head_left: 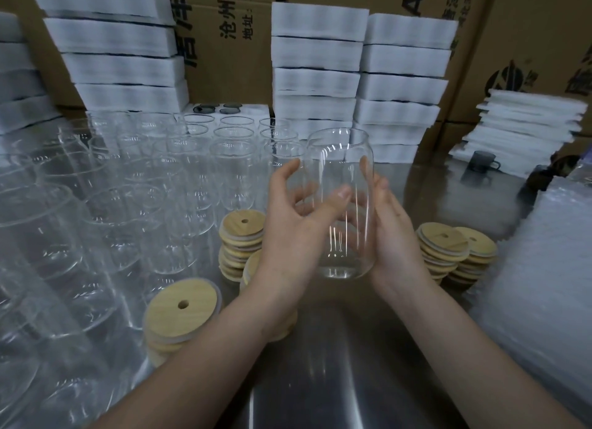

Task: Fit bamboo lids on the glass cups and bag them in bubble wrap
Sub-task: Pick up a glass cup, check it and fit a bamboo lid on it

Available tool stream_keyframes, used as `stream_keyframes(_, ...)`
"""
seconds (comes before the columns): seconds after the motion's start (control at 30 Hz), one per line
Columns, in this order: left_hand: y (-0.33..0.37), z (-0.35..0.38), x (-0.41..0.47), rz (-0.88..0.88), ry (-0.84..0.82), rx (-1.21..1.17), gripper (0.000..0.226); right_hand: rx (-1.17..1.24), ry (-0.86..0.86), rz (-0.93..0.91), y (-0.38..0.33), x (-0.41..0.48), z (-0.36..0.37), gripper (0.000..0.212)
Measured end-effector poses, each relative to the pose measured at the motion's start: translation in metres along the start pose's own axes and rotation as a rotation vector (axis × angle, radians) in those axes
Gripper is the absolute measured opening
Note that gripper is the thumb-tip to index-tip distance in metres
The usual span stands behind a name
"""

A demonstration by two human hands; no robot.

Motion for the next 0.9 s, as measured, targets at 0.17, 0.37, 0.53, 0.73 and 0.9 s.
stream_keyframes(0.17,-0.005,0.004,0.007,-0.096,-0.054,-0.104,0.051,0.017,0.016,0.024,-0.002,0.001,0.001,0.055)
stream_keyframes(0.37,0.006,0.016,0.004,0.103,-0.083,0.179,0.102,0.035,-0.083,0.129,0.003,-0.007,0.004,0.068)
stream_keyframes(0.53,0.005,0.01,0.002,0.186,0.055,0.225,0.08,0.003,-0.121,0.064,-0.002,-0.009,0.008,0.068)
stream_keyframes(0.73,-0.001,0.017,-0.015,0.19,0.001,0.177,0.078,0.072,-0.021,0.125,-0.001,-0.003,0.0,0.068)
stream_keyframes(0.9,0.004,0.014,-0.01,0.145,-0.075,0.079,0.096,0.09,0.076,0.047,0.002,0.003,-0.006,0.028)
Point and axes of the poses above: each hand's wrist, its own x-axis towards the middle knuckle, its own z-axis out of the palm, y = z × x, the point moved 3 cm from there along x, towards the middle knuckle, and after that the axes turned 13 degrees about y, right-handed, at the moved point
